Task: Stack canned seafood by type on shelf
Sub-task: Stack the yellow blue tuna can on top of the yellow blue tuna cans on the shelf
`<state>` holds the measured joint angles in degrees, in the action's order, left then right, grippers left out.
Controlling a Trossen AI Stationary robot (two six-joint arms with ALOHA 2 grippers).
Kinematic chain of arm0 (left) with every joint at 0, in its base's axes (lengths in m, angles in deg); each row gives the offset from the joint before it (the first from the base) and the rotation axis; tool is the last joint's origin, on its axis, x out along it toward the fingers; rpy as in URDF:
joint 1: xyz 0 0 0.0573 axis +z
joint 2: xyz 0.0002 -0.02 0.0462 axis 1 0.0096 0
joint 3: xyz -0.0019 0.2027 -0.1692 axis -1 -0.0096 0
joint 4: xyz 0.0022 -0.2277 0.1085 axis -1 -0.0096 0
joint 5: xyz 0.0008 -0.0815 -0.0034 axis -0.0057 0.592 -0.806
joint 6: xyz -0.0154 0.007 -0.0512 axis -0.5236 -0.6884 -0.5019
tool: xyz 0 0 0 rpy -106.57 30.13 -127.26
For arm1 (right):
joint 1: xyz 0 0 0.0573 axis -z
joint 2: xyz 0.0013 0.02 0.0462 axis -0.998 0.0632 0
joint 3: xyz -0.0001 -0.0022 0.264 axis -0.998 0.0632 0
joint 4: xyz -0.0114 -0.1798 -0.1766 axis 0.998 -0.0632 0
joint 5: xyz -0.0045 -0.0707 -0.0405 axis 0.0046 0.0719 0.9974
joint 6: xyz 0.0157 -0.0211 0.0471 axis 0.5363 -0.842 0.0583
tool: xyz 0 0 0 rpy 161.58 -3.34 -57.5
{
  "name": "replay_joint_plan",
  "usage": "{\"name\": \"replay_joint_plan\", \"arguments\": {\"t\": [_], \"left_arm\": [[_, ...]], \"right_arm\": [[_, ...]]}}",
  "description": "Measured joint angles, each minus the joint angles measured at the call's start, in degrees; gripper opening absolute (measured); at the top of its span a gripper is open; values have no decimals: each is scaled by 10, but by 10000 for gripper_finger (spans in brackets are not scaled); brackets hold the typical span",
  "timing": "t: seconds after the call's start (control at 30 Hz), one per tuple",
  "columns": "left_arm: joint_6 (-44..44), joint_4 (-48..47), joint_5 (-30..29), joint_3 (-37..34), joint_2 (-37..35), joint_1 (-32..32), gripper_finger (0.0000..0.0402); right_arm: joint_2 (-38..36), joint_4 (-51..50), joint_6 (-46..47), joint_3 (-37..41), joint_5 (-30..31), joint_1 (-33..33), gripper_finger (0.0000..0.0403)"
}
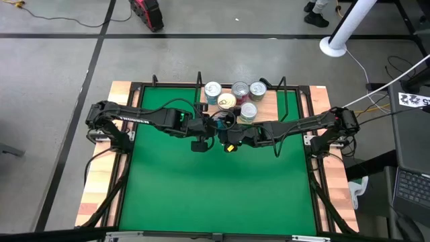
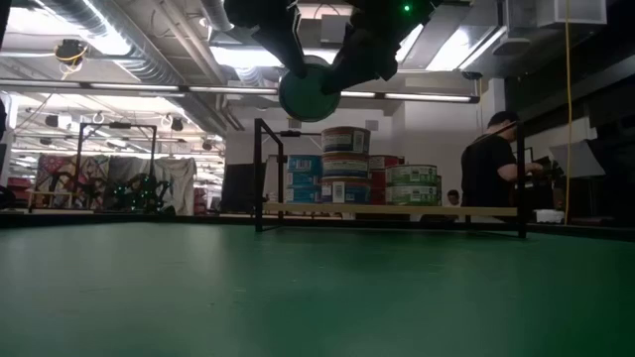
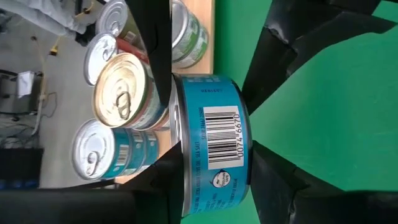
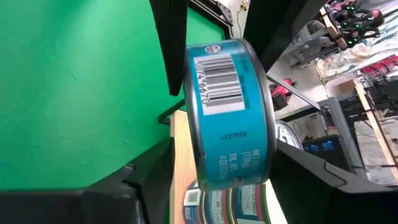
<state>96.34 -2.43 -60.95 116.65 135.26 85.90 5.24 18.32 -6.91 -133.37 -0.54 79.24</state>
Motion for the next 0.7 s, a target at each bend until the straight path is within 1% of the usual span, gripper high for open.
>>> {"name": "replay_joint_plan", "arguments": {"t": [0.1, 0.2, 0.3, 0.47, 0.6, 0.7], "left_arm": [[0, 0, -16, 0, 0, 1, 135], [1, 1, -36, 0, 0, 5, 138], [25, 6, -64, 0, 0, 12, 137], [77, 45, -111, 0, 0, 42, 139], [133, 90, -115, 0, 0, 77, 141], [159, 116, -114, 0, 0, 107, 142]], "right_arm": [[-5, -20, 0, 0, 18, 0, 250], [-26, -75, 5, 0, 41, 0, 252], [-56, -135, 52, 0, 54, 0, 252], [-114, -232, 111, 0, 47, 0, 252], [-155, -309, 177, 0, 30, 0, 253], [-179, -347, 232, 1, -7, 0, 253]]}}
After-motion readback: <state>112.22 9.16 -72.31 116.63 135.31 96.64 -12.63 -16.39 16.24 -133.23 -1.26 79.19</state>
